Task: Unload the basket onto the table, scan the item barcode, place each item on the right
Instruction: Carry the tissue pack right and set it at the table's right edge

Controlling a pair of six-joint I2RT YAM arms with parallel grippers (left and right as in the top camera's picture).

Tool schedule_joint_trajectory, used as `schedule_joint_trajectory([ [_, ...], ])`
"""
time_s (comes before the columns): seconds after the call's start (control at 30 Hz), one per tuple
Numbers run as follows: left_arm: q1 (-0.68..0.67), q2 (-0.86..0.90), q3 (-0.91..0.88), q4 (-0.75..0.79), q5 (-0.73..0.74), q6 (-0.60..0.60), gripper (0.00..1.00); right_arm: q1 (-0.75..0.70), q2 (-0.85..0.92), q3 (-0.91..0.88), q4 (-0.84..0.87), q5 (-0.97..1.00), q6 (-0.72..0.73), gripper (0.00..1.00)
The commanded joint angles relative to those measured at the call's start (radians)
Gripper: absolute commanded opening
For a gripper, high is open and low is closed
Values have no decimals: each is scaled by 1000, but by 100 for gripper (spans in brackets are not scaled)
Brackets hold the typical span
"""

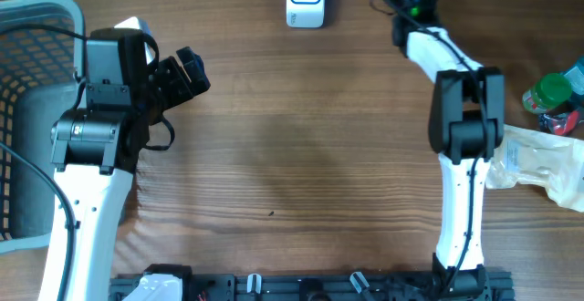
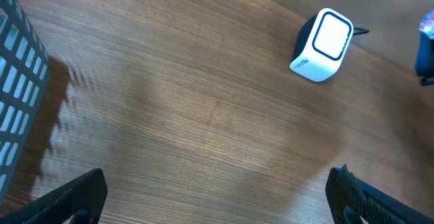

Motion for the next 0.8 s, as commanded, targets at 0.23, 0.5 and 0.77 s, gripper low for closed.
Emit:
schedule_joint_trajectory([
  [0.23,7,0,3,2,8,11,100,-98,-255,20,-718,104,-819,53],
  [0.5,7,0,3,2,8,12,100,-111,-482,20,-1401,850,-1054,57],
  [0.77,7,0,3,2,8,12,100,-232,-491,-70,-1865,1021,-865,60],
])
